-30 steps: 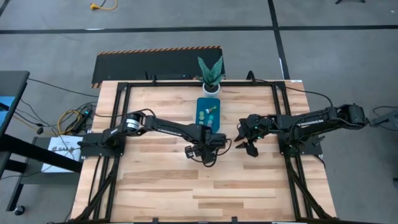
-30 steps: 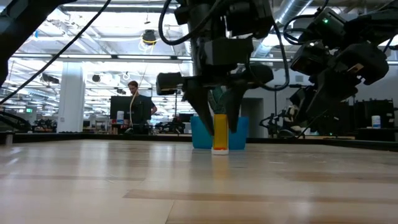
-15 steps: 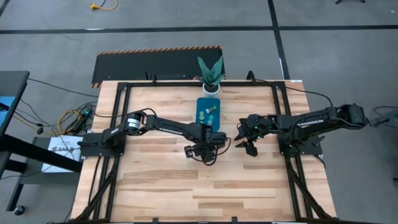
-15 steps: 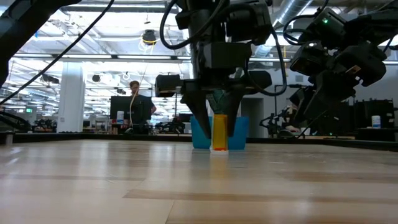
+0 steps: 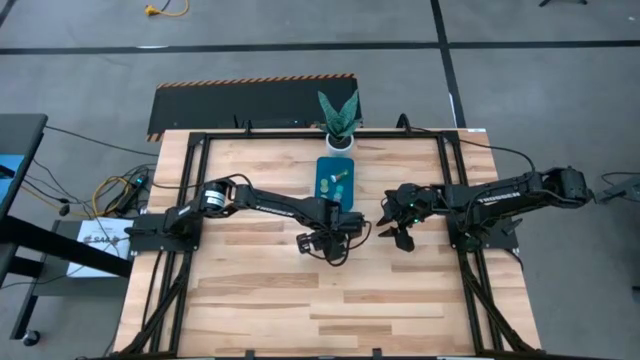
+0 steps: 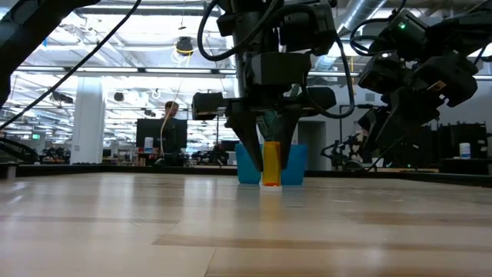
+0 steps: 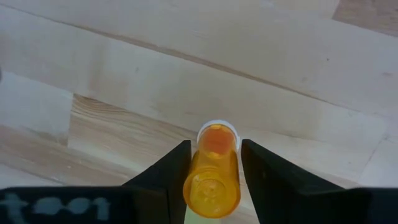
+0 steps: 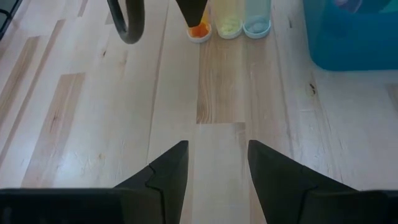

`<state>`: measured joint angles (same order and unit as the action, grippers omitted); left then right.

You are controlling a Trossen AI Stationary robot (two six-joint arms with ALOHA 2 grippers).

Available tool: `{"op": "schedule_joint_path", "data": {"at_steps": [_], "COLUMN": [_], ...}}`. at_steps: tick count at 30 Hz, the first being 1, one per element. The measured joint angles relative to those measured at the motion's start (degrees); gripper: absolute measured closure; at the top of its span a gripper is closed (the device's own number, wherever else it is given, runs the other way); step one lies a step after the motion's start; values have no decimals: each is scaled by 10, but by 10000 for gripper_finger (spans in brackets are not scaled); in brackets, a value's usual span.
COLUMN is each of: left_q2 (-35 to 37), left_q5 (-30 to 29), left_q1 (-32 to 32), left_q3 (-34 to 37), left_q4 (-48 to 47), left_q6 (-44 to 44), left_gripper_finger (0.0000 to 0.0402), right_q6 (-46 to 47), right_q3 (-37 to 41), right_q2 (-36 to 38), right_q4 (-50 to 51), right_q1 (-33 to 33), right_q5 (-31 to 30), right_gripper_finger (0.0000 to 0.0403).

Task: Pick and place pill bottles into a basket
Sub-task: Put the orange pill bottle into the blue bin

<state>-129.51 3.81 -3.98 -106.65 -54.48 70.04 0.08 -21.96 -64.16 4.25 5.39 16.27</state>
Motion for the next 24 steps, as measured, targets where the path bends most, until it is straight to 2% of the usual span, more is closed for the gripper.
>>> {"op": "schedule_joint_path", "data": {"at_steps": [8,17,24], "left_q2": [0,0,1], "left_q5": [-12,-19,-82], "left_q1": [-12,-23,-40], "left_q3": [-4,-19,-67], "left_q4": [3,-10,-64], "left_q6": [0,-11,-56], "left_gripper_finger": [303,301,300], "right_q6": [0,0,0], "right_q3": [0,0,0], "right_q2": [0,0,0], "right_q4": [0,0,0], "right_q1": [0,0,0], "right_q5": [1,1,1], "right_gripper_finger": [244,244,244]}}
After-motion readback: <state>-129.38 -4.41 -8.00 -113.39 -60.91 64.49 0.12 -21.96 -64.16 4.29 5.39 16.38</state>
